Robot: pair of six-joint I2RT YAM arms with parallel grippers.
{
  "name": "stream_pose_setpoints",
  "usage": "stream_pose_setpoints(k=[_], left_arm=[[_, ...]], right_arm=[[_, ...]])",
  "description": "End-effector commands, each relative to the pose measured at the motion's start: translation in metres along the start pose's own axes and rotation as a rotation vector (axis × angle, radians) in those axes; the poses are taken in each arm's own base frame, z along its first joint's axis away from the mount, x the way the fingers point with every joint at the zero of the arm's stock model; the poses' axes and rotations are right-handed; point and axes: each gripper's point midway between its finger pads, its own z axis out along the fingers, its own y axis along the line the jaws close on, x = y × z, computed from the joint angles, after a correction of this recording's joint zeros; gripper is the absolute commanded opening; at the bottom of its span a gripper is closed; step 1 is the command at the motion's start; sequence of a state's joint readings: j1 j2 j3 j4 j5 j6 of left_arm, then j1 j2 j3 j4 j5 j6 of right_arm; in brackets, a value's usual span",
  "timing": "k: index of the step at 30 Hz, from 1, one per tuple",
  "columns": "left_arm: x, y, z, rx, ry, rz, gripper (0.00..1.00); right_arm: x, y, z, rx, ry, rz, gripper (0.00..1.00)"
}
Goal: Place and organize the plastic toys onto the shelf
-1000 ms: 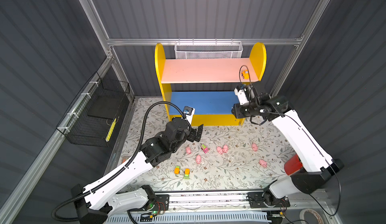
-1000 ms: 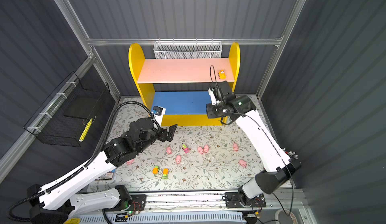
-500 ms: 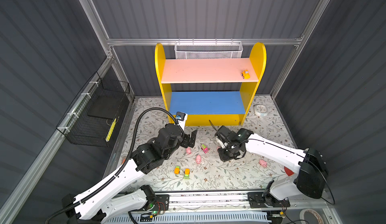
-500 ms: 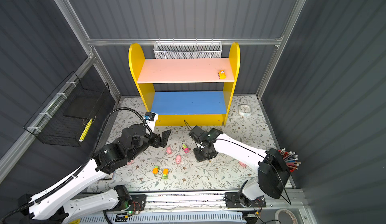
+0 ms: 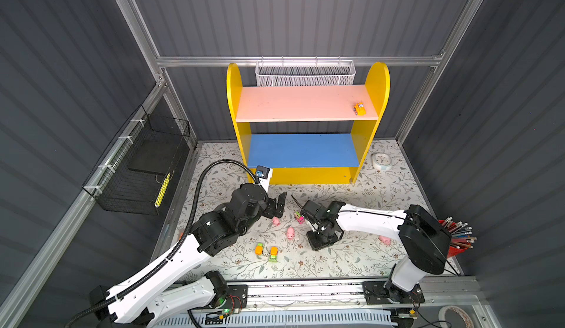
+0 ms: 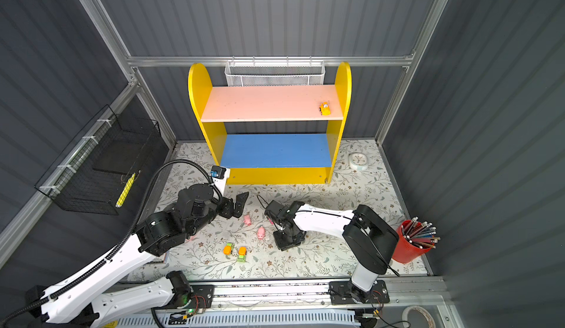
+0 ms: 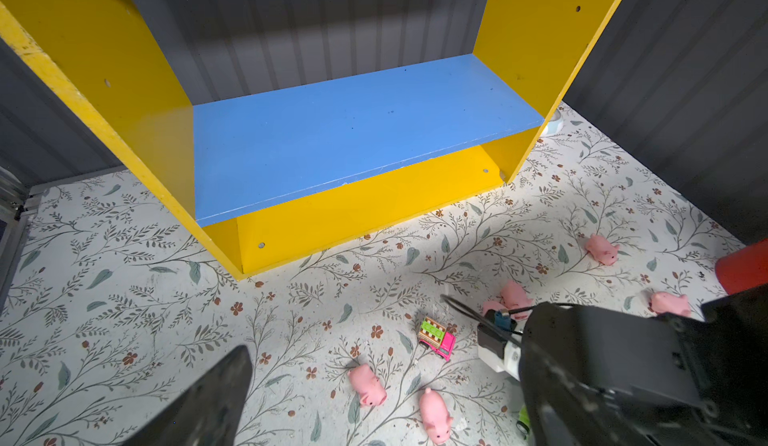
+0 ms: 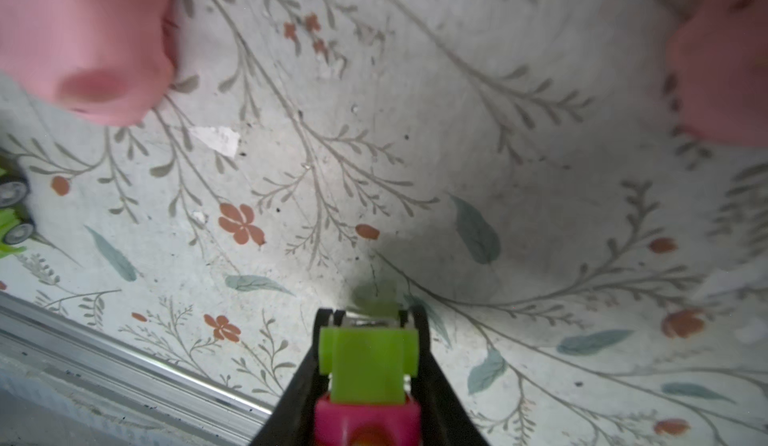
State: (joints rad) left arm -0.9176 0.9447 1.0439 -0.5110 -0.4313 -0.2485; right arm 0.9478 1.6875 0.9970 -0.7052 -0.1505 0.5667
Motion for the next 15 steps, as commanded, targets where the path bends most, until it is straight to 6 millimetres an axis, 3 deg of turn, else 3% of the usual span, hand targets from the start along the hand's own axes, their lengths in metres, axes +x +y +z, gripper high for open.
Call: stream_pose_setpoints(k=[1,10,15], left_arm=[[0.006,0.002,0.0,-0.015,0.017,0.0,1.0],[0.004,-0.002,0.002,0.0,0.021,-0.011,1.0],[0.005,-0.001,-0.002,0.004,0.022,-0.019,1.0]], right_arm=[[0.001,0.0,0.007,0.004,-0.01,0.013,0.36],[-0.003,-0.002,-0.002,0.027,-0.098,-0.009,0.55],[0.0,-0.002,-0.009,0.033,-0.225,-0.022,0.6]])
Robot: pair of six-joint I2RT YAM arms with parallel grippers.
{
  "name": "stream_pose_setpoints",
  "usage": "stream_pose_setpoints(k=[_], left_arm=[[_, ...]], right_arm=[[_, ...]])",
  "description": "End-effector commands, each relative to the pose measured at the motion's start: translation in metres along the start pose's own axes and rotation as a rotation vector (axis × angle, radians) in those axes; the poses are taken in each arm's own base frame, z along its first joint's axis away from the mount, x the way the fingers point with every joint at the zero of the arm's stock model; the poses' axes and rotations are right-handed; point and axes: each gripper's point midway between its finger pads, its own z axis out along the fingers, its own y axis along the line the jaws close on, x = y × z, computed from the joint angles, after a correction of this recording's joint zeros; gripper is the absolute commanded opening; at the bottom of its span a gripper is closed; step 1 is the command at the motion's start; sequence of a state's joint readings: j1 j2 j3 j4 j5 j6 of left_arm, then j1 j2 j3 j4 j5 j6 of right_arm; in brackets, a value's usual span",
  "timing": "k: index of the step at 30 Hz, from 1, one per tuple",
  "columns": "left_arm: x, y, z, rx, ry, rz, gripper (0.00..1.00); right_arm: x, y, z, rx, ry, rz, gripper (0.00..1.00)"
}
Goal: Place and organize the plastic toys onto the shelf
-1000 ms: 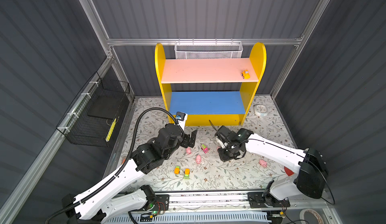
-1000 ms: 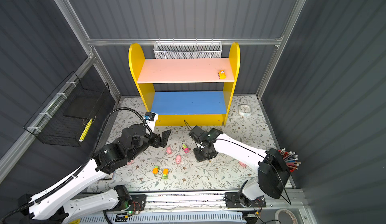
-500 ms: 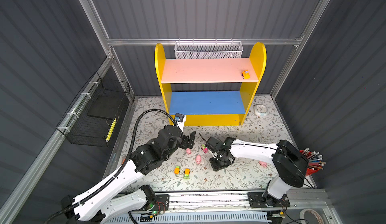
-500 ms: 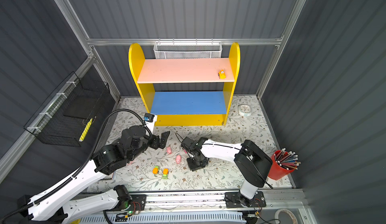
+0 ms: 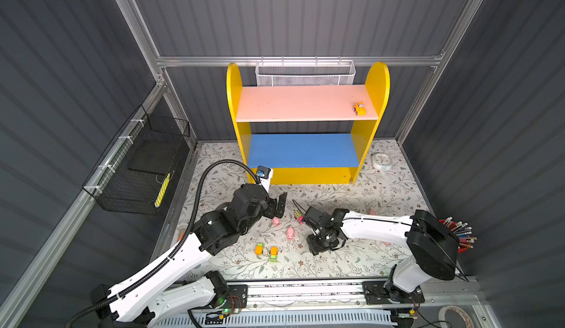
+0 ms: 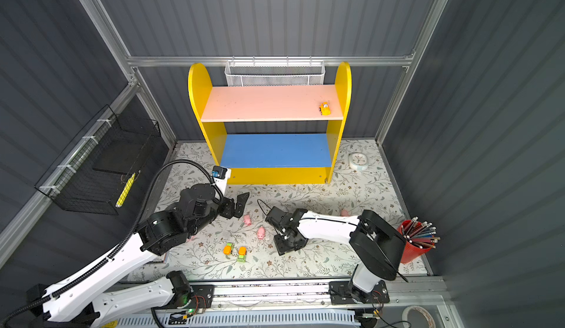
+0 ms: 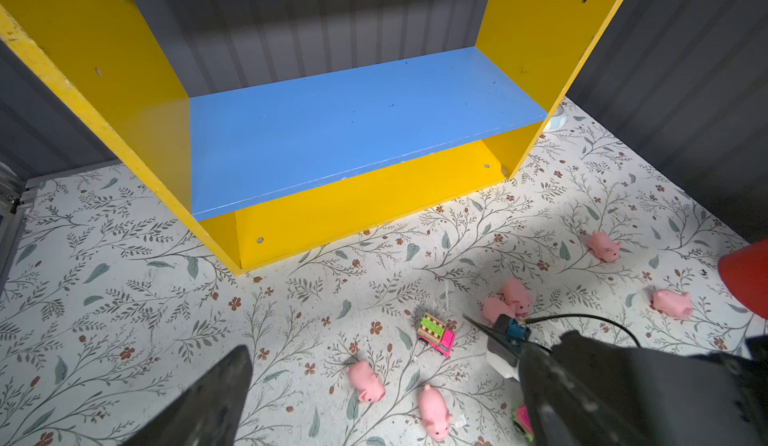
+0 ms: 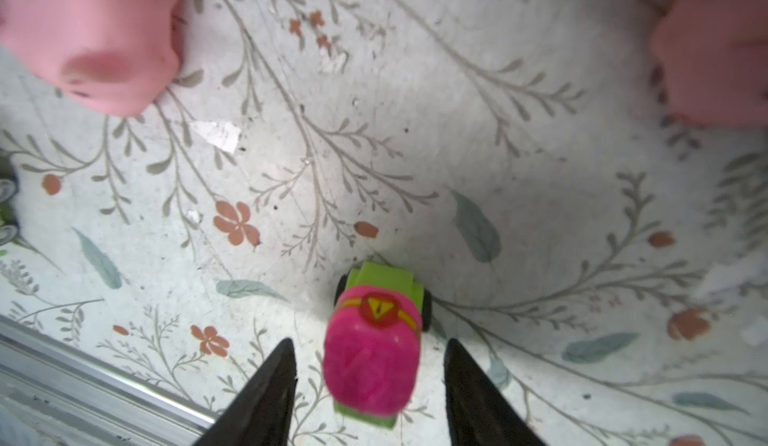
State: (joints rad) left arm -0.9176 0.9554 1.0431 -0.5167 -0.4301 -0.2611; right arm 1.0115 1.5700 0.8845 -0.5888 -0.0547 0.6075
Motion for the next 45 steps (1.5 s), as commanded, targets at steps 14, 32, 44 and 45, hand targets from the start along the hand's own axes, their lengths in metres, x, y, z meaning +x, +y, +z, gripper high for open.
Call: stream_pose_setpoints(k=[14,32,44,45], left_arm=[[0.004,0.003,-0.004,-0.012,0.017,-0.001,1.0],[0.002,0.008,-0.006,-0.042,0.021,0.008,1.0],[-0.004,0.009,-0.013,-0.037,0.012,-0.007,1.0],[-0.004,0.01,-0.013,-0.038,0.012,-0.008,1.0]], right_arm=[[-0.004,0.001,0.009,0.058,-0.421,-0.051,0.62],[-0.004,-0.01,0.02,0.104,-0.533,-0.021,0.58],[-0.003,-0.005,-0.01,0.135,-0.619,-0.022,0.36],[-0.004,-0.003,-0.016,0.131,-0.618,-0.025,0.36]])
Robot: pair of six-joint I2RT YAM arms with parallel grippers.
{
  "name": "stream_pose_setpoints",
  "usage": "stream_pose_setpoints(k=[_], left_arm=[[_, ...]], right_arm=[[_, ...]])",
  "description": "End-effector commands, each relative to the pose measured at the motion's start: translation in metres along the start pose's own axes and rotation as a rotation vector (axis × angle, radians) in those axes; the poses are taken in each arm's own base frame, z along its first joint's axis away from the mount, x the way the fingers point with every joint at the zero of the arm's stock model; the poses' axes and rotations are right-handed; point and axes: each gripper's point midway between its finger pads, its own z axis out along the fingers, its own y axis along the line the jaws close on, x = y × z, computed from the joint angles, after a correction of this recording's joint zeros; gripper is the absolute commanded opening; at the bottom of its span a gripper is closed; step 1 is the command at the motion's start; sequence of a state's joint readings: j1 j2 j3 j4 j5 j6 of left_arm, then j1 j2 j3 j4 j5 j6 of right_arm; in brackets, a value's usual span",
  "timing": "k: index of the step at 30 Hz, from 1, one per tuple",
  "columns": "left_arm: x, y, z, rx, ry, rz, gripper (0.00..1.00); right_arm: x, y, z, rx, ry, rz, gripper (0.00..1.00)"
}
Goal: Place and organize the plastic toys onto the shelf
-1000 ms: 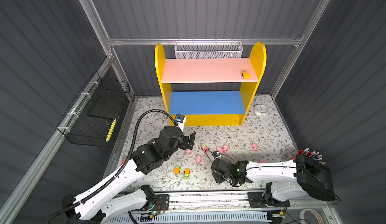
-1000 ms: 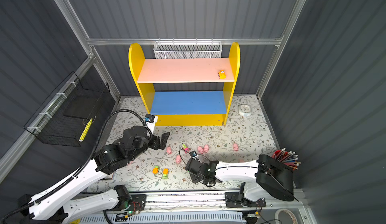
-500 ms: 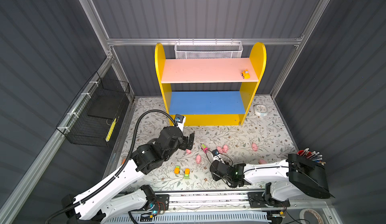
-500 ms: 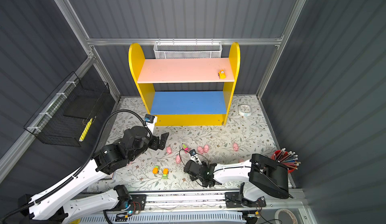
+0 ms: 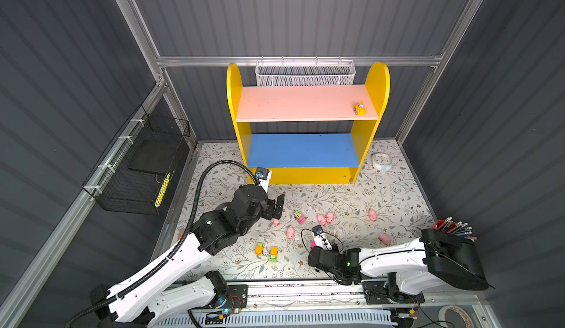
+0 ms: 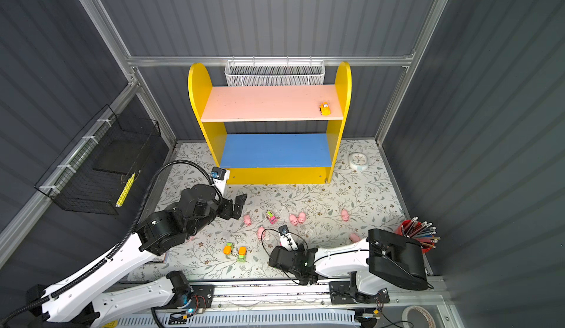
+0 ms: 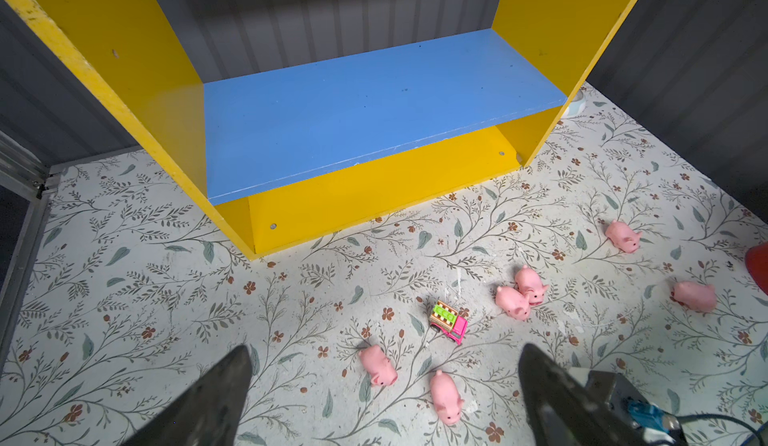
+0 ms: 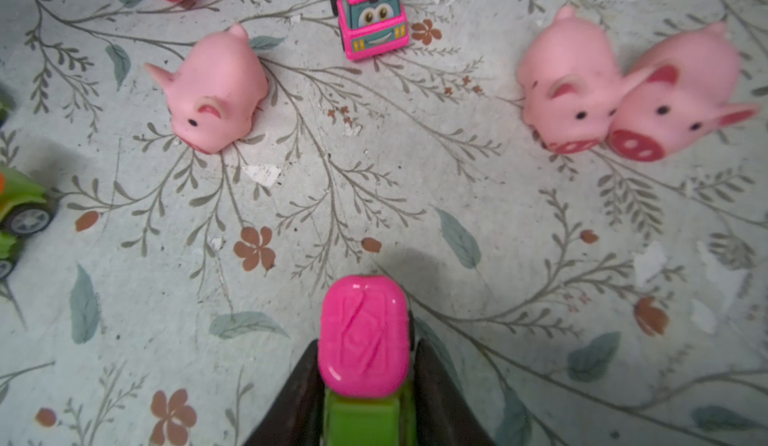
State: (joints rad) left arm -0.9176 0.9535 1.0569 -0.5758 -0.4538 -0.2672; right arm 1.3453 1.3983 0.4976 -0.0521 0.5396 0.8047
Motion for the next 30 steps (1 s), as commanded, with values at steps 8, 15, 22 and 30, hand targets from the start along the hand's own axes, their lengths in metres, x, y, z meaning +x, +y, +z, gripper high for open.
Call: stream_pose_setpoints(k=[8,15,22,30], left_arm=[[-0.005,0.003,-0.007,-0.008,-0.008,-0.008,1.0],[-0.005,0.0,-0.001,-0.01,-0.006,0.02,1.0],[-0.006,-0.006,0.011,-0.007,0.002,0.055,1.0],[-0.015,-0.011,0.016,-0.002,-0.024,0.088,1.0]], right_arm=[[-0.081,-0.004,-0.064,-0.022,0.001,0.021,0.34],[-0.155,-0.031,-0.114,0.0,-0.008,0.029,0.35],[-0.242,-0.057,-0.159,0.047,-0.089,-0.004,0.35],[-0.333,-0.075,-0.185,0.076,-0.242,-0.006,0.35]])
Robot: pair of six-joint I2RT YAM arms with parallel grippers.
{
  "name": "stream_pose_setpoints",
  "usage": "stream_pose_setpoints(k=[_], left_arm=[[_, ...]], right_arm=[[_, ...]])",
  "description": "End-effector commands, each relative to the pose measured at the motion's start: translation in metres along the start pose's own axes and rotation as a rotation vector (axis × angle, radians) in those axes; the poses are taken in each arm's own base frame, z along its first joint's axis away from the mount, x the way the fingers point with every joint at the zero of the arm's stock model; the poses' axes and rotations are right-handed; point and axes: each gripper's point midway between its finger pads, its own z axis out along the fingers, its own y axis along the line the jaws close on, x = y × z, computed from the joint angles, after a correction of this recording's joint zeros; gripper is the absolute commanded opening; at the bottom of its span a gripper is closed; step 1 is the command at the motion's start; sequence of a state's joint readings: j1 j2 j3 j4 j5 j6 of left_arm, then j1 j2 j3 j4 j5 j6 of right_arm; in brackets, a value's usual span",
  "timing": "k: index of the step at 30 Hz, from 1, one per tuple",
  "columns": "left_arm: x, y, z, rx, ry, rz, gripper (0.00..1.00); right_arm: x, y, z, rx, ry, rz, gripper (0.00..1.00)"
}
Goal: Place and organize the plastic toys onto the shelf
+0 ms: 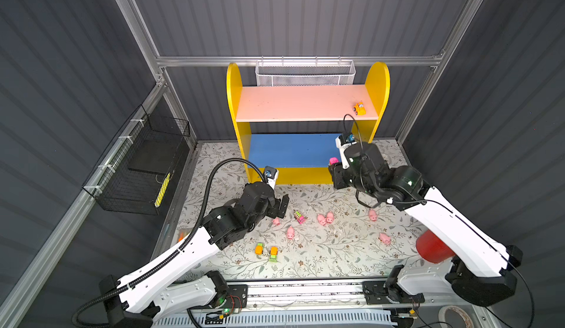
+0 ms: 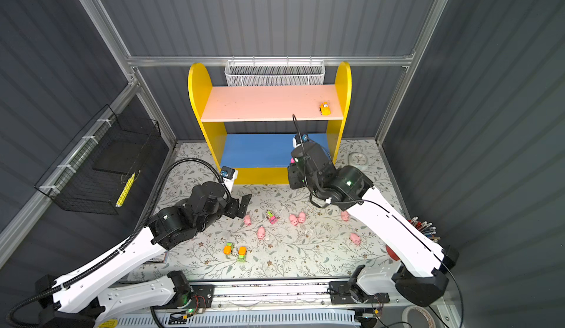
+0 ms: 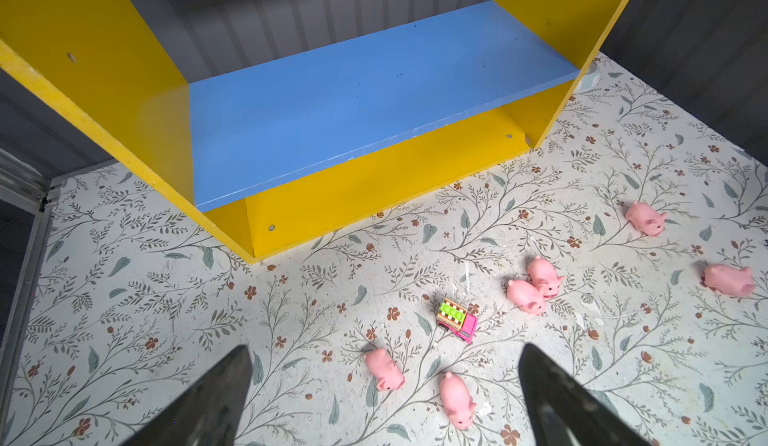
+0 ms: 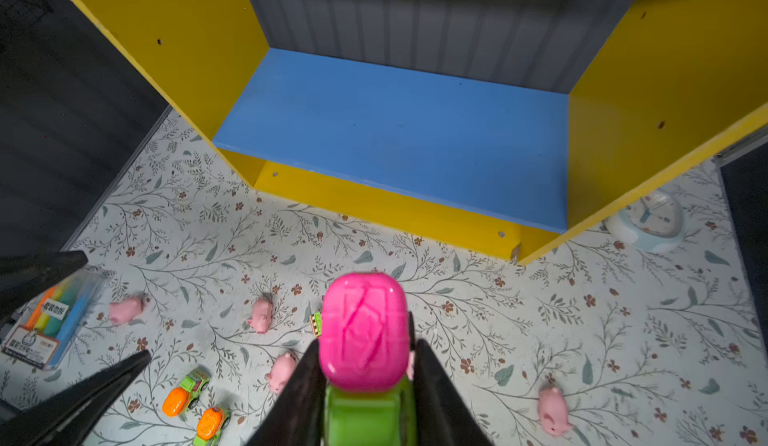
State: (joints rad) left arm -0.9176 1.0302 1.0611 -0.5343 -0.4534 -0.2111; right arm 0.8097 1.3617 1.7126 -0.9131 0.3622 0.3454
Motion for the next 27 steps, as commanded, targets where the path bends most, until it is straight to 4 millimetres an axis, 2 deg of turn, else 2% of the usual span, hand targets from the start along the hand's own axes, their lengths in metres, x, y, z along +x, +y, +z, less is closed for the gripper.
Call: stream_pose_setpoints(k=[1,7,13,20,27], left_arm=[[-0.02,-0.002,-0.005,0.003,-0.054,0.025,1.0],[-0.029,-0.004,-0.006,0.013,-0.078,0.034,1.0],[-0.03,-0.004,-0.008,0.014,-0.093,0.032,1.0],[-0.033,-0.001,-0.01,-0.001,-0.102,0.046,1.0],[-0.032,0.002,-0.009,-0.018,-0.103,0.053,1.0]], right_arm=[[-0.028,-0.001,-0.003,0.0,-0.028,-0.079,0.36],[-0.094,-0.008,-0.002,0.015,-0.119,-0.071,0.36],[-0.136,-0.021,0.008,0.035,-0.164,-0.054,0.36],[-0.152,-0.046,0.03,0.039,-0.183,0.009,0.36],[-0.164,-0.055,0.045,0.033,-0.216,0.016,0.38]])
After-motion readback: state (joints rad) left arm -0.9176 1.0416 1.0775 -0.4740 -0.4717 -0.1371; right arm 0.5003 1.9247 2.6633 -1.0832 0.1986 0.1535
